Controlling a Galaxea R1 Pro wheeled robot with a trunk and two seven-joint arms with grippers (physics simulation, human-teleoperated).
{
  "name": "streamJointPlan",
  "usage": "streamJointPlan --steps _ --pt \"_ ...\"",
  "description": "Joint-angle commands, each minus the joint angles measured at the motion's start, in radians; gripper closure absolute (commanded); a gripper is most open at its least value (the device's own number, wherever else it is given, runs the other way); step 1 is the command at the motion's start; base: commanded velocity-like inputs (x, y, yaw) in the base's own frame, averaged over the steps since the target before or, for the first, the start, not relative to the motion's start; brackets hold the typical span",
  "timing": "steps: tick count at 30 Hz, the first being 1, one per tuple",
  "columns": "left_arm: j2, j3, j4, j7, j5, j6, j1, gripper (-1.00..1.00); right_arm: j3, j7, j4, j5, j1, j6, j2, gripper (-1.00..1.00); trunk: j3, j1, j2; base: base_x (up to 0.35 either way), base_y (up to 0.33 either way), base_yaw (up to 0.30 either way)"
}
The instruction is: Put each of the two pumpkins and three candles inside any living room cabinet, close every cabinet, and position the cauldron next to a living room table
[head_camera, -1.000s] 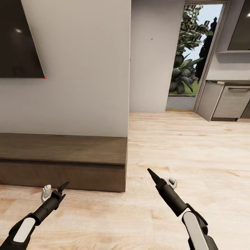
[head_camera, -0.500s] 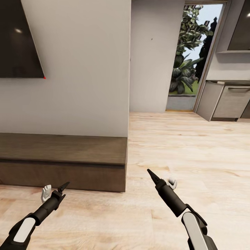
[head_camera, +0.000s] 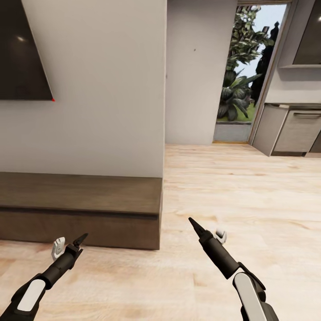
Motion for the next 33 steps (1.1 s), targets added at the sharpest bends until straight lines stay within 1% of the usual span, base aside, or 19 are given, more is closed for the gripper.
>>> streamJointPlan --steps 1,5,14,20,27,33 --pt "0.0 0.0 0.0 0.0 0.0 -0.001 0.0 -1.0 0.0 0.0 0.001 0.0 0.0 0.0 0.0 -1.0 0.0 0.0 0.0 0.259 -0.132 0.0" --pt "-0.001 0.001 0.0 0.0 0.001 -0.002 0.0 -1.0 0.0 0.0 0.002 0.001 0.0 0.0 0.0 -1.0 0.0 0.0 0.0 0.164 -0.1 0.0" --pt "-0.001 0.0 0.0 0.001 -0.001 -0.003 0.0 -1.0 0.0 0.0 0.003 0.002 0.0 0.0 0.0 -1.0 0.0 0.0 0.0 0.034 -0.016 0.0" --pt "-0.001 -0.001 0.0 0.001 -0.003 -0.004 0.0 -1.0 0.0 0.0 0.003 0.004 0.0 0.0 0.0 -1.0 0.0 0.0 0.0 0.213 -0.078 0.0" --pt "-0.001 0.0 0.0 0.002 -0.002 -0.004 0.0 -1.0 0.0 0.0 0.003 0.004 0.0 0.0 0.0 -1.0 0.0 0.0 0.0 0.071 -0.025 0.0" --pt "-0.001 0.0 0.0 0.002 -0.003 -0.004 0.0 -1.0 0.0 0.0 0.003 0.004 0.0 0.0 0.0 -1.0 0.0 0.0 0.0 0.211 -0.029 0.0"
